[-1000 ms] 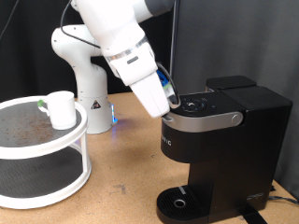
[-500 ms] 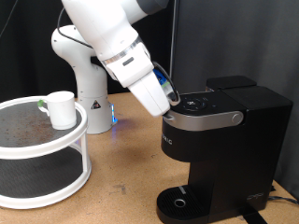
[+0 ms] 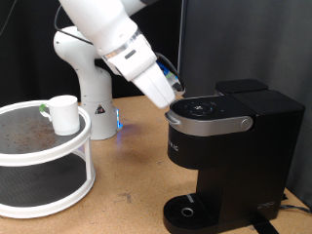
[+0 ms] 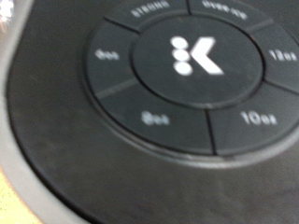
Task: Make a cup of coffee with the keurig machine
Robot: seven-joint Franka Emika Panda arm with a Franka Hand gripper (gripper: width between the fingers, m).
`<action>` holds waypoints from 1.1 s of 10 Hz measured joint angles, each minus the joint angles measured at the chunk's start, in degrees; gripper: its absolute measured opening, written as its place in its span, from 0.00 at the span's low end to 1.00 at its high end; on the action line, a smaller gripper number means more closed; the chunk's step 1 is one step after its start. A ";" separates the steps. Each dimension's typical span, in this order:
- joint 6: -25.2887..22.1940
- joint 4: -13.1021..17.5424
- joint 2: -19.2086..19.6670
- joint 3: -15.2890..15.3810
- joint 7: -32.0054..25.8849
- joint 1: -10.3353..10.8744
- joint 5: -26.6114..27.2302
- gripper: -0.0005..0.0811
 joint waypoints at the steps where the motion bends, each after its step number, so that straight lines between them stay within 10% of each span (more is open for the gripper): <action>1: -0.38 -0.26 -0.94 0.00 0.32 0.00 0.60 0.01; 5: -4.17 1.38 -3.82 -0.05 -0.32 0.29 11.26 0.01; 11: -19.71 -0.07 -5.68 -3.58 1.32 -3.24 0.89 0.01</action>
